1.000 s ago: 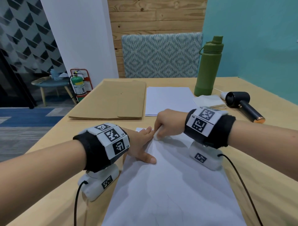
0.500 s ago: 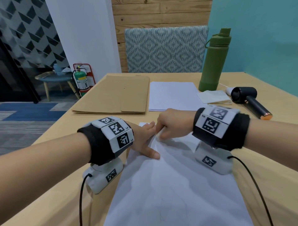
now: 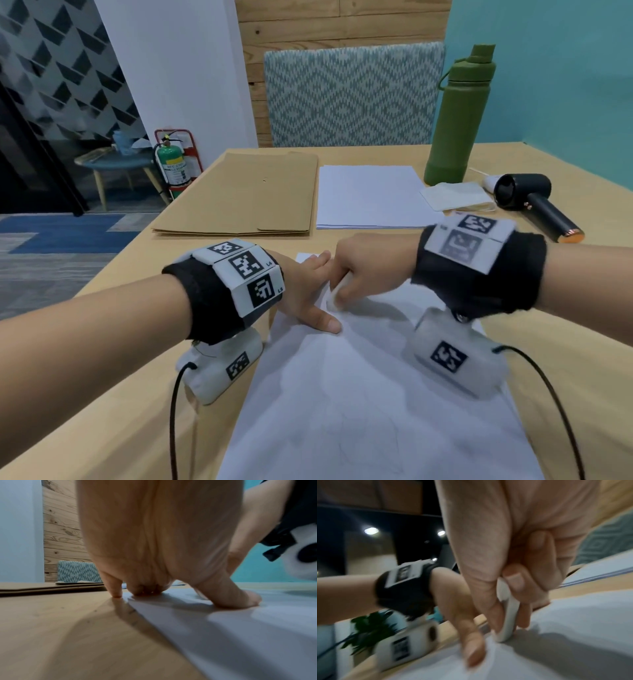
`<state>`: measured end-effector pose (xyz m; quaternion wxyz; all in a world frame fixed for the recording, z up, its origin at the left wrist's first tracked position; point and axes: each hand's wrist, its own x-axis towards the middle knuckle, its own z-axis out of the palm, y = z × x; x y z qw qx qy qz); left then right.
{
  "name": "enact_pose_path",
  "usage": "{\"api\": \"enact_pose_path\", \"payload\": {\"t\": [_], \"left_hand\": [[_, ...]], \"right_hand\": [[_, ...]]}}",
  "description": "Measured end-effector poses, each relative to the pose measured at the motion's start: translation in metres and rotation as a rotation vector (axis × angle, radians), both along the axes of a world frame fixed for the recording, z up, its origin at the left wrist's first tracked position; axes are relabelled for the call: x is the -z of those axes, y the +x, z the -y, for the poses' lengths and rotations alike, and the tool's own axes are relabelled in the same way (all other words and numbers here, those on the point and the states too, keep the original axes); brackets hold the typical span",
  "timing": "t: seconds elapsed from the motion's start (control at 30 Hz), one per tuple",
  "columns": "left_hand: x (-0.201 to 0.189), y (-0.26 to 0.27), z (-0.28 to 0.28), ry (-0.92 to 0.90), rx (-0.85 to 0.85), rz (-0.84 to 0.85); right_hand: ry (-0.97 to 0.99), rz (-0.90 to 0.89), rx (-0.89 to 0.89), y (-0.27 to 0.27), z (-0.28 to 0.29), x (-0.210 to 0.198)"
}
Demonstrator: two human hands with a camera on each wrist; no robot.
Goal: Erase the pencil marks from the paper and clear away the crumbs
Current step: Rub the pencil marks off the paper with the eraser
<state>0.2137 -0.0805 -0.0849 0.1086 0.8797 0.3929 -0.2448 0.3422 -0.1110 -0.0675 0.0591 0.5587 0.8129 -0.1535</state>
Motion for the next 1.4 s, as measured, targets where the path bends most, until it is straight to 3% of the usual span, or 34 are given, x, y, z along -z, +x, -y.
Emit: {"api": "enact_pose_path", "payload": {"t": [0.13, 0.3, 0.5, 0.63, 0.87, 1.03, 1.2, 1.27, 1.4], "left_hand": [[-0.001, 0.002, 0.002, 0.031, -0.02, -0.089], [-0.003, 0.001, 0.003, 0.013, -0.016, -0.071], [-0.006, 0.003, 0.008, 0.045, -0.037, -0.119], [-0.007, 0.003, 0.008, 0.044, -0.021, -0.09], [-0.006, 0.004, 0.009, 0.083, -0.032, -0.112], [-0.005, 0.003, 0.008, 0.055, -0.015, -0.075], [-0.008, 0.004, 0.013, 0.109, -0.027, -0.093], [-0.008, 0.005, 0.013, 0.112, -0.023, -0.095], [-0.007, 0.004, 0.011, 0.105, -0.009, -0.08]], "right_hand": [[0.148, 0.019, 0.117, 0.009, -0.015, 0.001], [-0.011, 0.013, -0.005, 0.001, 0.009, 0.001], [0.164, 0.043, 0.102, 0.009, -0.012, 0.002], [0.0, 0.042, -0.031, 0.001, 0.009, 0.0], [0.13, 0.062, 0.095, 0.006, -0.015, 0.0], [-0.046, 0.018, -0.009, -0.002, 0.007, 0.0], [0.106, 0.053, 0.121, 0.01, -0.015, -0.002], [0.115, 0.047, 0.093, 0.011, -0.013, -0.001], [-0.067, 0.051, -0.042, 0.009, 0.006, -0.002]]}}
